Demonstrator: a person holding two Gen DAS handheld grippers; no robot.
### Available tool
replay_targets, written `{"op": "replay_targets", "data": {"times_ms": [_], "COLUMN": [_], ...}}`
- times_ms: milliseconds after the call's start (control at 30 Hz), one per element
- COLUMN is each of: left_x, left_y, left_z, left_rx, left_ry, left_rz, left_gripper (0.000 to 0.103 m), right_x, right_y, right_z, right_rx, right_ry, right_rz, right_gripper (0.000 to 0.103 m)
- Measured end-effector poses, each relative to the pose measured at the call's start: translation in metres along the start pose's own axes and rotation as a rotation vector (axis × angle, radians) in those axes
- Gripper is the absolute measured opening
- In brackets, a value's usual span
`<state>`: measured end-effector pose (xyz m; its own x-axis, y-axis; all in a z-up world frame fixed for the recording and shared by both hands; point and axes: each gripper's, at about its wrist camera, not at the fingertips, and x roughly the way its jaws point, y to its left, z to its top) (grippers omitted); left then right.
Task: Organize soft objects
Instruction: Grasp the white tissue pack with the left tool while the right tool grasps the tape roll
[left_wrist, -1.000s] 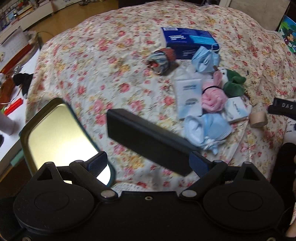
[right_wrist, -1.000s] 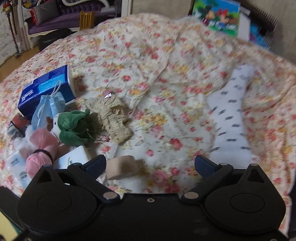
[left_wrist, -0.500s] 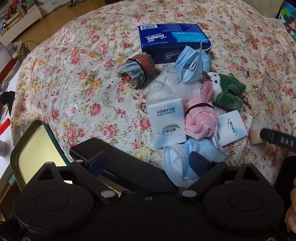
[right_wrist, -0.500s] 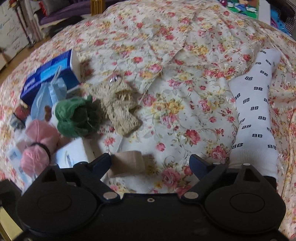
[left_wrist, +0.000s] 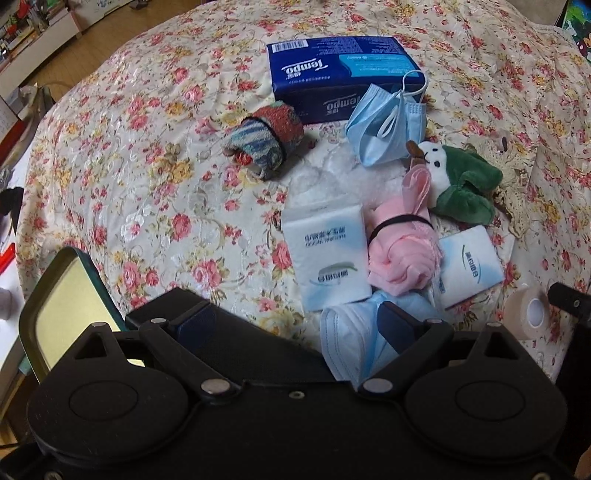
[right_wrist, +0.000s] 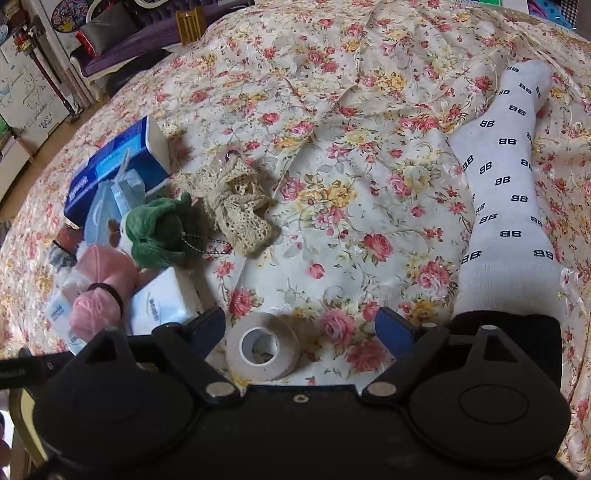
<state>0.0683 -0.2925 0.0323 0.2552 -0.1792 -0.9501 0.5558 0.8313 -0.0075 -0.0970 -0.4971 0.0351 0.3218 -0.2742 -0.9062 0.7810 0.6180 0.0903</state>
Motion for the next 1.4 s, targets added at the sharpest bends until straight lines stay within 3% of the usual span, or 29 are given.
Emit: {"op": "replay_targets", "data": {"times_ms": [300,367,500,700,900,1067,1233,1400], "left_x": [0.019,0.026,0.034,0.037,0.043,0.046,0.051,0.061], "left_y": [-0.005,-0.005,0.002,0.015,0.042,0.042,0.032,0.03], "left_z": [0.023,0.027,0.033,0.054,0.065,0.052,0.044,0.045], "left_rx": [-0.034,-0.041,-0.072,-0.146,-0.256,-0.245,-0.17,-0.174], "left_ry": [0.028,0.033,0.056,0.028,0.076,0.129,0.173,0.192], "left_rz": [0.002,0.034,0.021,0.057,0.031,0.001,-0.027,0.001], "left_gripper": [0.091,0.084,0.087,0.085,0.084,0.084,0.086,0.086], "right_x": [0.006,0.006,0.006,0.007,0.008,0.007,0.009,0.009], "right_y": [-0.001,-0.001,-0.002,0.001,0.002,0.004,0.003,0.002], "right_z": [-0.003,-0.003,-0.004,-0.005,-0.005,-0.006,-0.006,-0.005], "right_rx": [-0.003,-0.005,-0.008,-0.022,-0.03,-0.039,-0.04,-0.04], "right_ry": [0.008,0.008,0.012,0.016,0.016,0.015,0.023,0.027], "right_rz": [-0.002,0.004,0.002,0.003,-0.004,-0.003,-0.001,0.004], "right_gripper": [0.088,0.088,0.088,0.088,0.088,0.088,0.088,0.089]}}
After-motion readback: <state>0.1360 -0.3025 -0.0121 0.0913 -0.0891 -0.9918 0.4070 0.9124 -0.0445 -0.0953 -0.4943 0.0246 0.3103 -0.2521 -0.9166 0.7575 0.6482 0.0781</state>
